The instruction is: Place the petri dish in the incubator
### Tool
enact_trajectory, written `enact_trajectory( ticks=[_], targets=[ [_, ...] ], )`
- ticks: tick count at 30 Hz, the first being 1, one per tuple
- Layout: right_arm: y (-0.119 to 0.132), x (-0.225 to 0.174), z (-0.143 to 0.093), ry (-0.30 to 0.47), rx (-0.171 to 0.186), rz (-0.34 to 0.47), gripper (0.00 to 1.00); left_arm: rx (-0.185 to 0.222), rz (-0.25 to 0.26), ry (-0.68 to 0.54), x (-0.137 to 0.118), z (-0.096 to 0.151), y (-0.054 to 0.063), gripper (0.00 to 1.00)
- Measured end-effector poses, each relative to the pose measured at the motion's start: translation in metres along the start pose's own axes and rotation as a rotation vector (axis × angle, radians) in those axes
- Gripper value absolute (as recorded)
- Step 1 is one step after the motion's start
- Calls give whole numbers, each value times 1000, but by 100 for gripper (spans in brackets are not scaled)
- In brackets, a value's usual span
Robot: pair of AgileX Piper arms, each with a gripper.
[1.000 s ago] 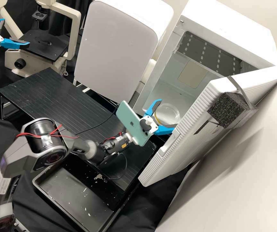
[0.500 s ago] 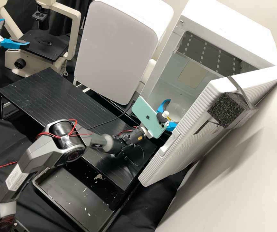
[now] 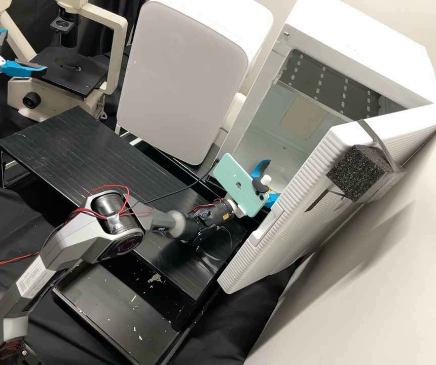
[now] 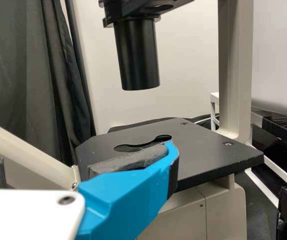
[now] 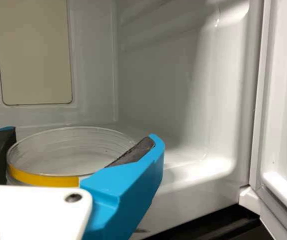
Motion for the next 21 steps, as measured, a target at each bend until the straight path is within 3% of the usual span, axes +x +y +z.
enact_trajectory(
  ticks=[1, 5, 21],
  targets=[
    [0, 0, 0, -1, 0, 0, 100, 0, 0, 0, 0, 0, 0, 100],
    [0, 1, -1, -5, -22, -5, 100, 0, 0, 0, 0, 0, 0, 100],
    [-2, -1, 1, -5, -20, -8, 100, 0, 0, 0, 0, 0, 0, 100]
  ],
)
